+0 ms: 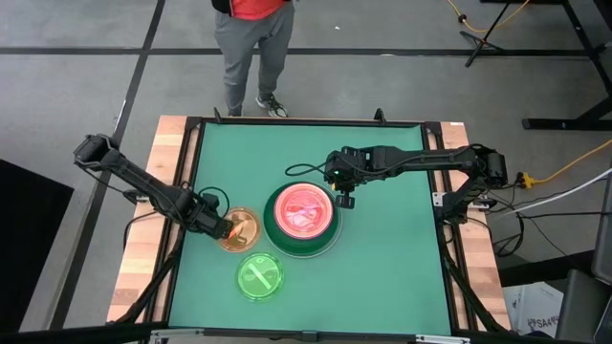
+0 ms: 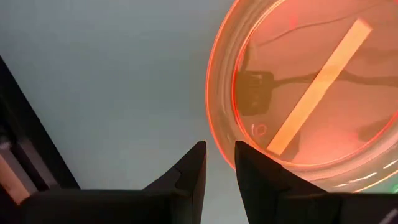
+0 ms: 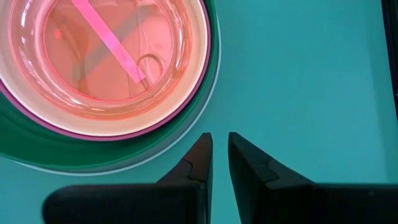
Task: Stack plastic plates
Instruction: Stack the transparent orange plate on top of the transparent pink plate
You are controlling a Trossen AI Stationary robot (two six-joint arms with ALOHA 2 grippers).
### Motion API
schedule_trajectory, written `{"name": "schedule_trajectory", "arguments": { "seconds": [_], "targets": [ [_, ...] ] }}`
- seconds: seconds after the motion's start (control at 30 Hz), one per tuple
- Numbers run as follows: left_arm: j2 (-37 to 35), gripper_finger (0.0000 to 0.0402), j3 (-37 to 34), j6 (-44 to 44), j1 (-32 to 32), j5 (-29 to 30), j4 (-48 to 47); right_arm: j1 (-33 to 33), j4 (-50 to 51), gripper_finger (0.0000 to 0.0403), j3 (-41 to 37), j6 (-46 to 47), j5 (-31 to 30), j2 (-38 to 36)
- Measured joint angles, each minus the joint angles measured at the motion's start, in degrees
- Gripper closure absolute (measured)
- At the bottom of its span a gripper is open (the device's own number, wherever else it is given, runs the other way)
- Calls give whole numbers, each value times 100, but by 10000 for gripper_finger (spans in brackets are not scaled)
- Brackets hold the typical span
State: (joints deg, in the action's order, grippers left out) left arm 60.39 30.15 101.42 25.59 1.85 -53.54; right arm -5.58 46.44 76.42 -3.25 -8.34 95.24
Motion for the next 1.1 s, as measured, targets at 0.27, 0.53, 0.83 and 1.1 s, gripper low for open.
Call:
{"name": "schedule_trajectory", "arguments": {
  "seconds": [0.27,0.53,0.83,1.1],
  "targets": [
    [427,324,0,307,242,15,190,0,-8,363,0,0,2,0],
    [778,324,0,322,277,44,610,0,-7,363,0,0,0,0],
    [952,324,0,322,275,46,859,0,-7,363,0,0,0,0],
    [952,324,0,346,275,48,902,0,-4,363,0,0,0,0]
  ]
}}
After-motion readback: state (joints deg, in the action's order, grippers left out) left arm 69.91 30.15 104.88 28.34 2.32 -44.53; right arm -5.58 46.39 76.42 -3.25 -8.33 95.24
